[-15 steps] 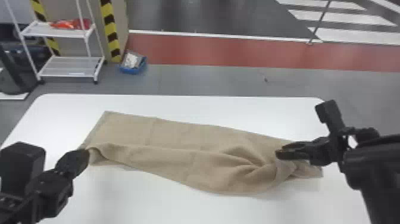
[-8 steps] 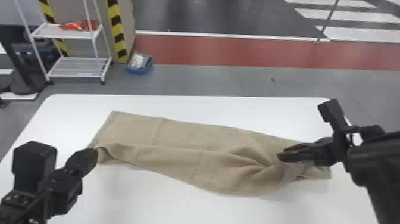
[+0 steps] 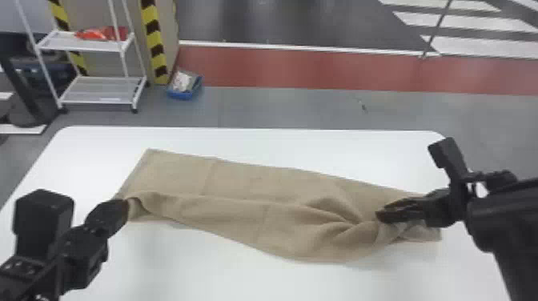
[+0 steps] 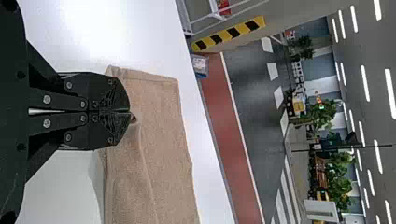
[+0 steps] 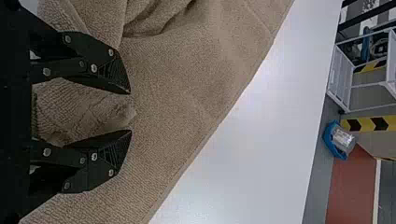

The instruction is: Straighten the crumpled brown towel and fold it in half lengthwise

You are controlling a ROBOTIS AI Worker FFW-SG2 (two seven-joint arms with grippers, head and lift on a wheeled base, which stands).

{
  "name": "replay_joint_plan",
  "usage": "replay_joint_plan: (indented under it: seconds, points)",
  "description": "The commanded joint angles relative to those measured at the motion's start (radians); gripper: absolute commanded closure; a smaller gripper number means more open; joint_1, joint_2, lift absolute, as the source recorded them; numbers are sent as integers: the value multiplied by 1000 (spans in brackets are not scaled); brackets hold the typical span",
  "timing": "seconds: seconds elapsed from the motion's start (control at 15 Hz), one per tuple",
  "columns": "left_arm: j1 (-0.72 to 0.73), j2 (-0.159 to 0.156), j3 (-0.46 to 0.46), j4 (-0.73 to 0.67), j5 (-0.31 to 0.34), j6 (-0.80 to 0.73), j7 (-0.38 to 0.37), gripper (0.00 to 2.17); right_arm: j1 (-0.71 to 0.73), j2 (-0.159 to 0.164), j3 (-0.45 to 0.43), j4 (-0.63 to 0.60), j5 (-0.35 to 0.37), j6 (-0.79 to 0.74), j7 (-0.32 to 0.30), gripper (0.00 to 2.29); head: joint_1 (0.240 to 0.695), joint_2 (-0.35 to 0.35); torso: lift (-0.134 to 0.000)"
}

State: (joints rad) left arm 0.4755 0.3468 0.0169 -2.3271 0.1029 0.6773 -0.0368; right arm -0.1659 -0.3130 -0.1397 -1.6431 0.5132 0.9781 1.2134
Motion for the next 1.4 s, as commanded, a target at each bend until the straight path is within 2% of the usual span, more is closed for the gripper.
replay_joint_plan:
  seconds: [0.0,0.2,0.27,0.53,0.73,1.13,1.33]
  points:
    - [0,0,0,0,0,0,0,1416,-1,-5,0,8,2,0,1,704,695,-104,-124]
    - [0,0,0,-2,0,0,0,1420,-3,-11,0,14,1,0,20,751,695,-108,-124]
    - [0,0,0,-2,-2,0,0,1416,-11,-14,-1,22,2,18,35,893,695,-109,-124]
    - [2,-2,-2,-3,-3,0,0,1416,-18,-28,-6,32,-9,43,63,1109,695,-111,-124]
    - [0,-5,-5,-6,-8,0,0,1416,-12,-29,-38,23,-25,46,66,1112,695,-115,-124]
    - [9,0,29,-34,-2,12,9,1420,6,-28,-190,-70,-94,43,43,1112,695,-141,-124]
    - [23,3,49,-75,0,68,5,1420,34,-21,-301,-126,-185,37,17,1112,695,-160,-124]
